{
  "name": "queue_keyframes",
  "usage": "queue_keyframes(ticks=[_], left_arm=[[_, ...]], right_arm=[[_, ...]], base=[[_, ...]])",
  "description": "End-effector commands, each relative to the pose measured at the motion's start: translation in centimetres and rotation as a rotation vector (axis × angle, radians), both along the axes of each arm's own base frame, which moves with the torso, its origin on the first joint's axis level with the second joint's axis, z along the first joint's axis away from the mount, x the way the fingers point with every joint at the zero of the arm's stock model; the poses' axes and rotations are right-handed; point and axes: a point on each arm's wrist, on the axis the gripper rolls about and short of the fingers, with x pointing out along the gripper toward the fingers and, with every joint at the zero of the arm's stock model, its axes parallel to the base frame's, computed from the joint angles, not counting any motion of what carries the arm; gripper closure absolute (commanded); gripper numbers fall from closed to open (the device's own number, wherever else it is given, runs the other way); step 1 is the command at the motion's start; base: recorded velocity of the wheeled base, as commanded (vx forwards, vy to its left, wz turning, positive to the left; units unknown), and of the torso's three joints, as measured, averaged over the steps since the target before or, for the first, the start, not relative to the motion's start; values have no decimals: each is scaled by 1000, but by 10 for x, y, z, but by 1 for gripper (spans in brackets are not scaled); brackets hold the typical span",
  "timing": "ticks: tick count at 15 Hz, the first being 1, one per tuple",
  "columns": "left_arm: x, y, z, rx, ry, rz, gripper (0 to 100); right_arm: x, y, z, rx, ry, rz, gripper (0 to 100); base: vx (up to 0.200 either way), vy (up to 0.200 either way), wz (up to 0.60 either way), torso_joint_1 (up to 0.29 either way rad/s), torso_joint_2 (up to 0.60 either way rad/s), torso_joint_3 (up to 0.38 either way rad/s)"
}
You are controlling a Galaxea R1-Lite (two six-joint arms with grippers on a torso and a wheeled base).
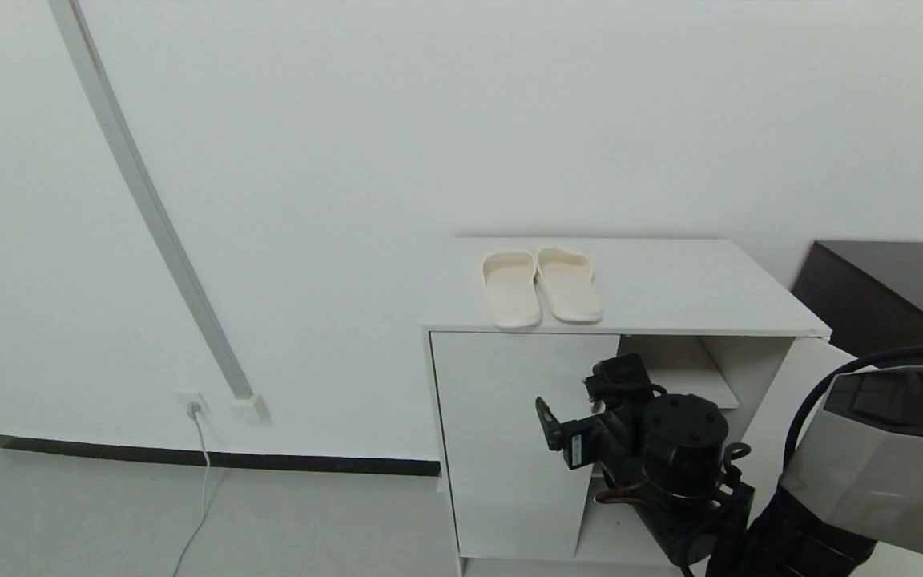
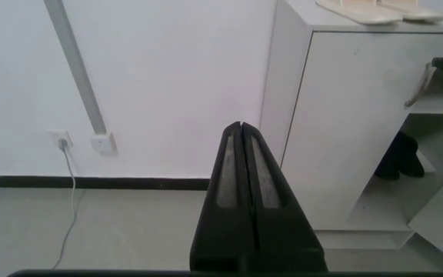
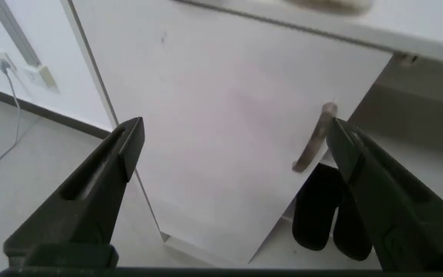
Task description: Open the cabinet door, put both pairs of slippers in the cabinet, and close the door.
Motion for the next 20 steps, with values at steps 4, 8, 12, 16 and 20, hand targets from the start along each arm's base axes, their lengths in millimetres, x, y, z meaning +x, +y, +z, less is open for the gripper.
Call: queue_keyframes(ticks=[4, 8, 12, 16, 20], left_arm=[[0, 0, 0, 0, 1, 1, 100], [0, 0, 0, 0, 1, 1, 100], [0, 0, 0, 0, 1, 1, 100], [0, 0, 0, 1, 1, 1, 100], [0, 0, 0, 1, 1, -1, 100]], right_arm=[[-2, -1, -2, -6, 5, 2, 0], [-1, -2, -1, -30, -6, -1, 0], [7, 6, 14, -37, -82, 2, 0], [28, 22, 63, -32, 71, -32, 0], [42, 39, 114, 71, 166, -160, 0]], base=[[0, 0, 0, 260, -587, -317], [0, 0, 0, 171, -371, -204], [0, 0, 0, 9, -13, -8], [0, 0, 0, 0, 0, 0], [0, 0, 0, 0, 0, 0]])
